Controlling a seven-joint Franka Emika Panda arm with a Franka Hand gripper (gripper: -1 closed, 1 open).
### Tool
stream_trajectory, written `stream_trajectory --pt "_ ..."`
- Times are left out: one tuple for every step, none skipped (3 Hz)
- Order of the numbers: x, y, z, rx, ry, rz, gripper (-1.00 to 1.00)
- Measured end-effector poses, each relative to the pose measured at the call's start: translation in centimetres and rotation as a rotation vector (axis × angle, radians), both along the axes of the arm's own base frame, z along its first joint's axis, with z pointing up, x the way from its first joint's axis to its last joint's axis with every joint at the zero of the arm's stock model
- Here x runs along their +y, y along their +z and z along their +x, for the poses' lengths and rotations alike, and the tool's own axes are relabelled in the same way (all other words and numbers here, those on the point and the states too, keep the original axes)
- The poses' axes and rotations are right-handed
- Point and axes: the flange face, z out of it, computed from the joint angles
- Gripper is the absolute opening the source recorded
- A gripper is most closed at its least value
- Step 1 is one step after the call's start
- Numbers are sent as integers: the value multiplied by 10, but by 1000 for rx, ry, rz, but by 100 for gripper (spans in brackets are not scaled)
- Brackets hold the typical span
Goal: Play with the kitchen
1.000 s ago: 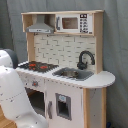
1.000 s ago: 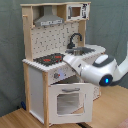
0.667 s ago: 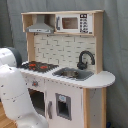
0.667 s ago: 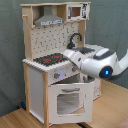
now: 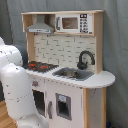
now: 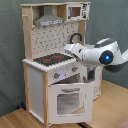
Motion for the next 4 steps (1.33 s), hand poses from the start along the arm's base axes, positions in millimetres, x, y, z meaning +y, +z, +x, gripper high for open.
stream_trajectory --pt "-7 -1 2 95 -25 -26 100" --pt "-16 -6 5 197 -64 -56 100" --pt "-28 -6 12 298 -102 -87 100" --pt "-45 2 20 401 -141 -114 100"
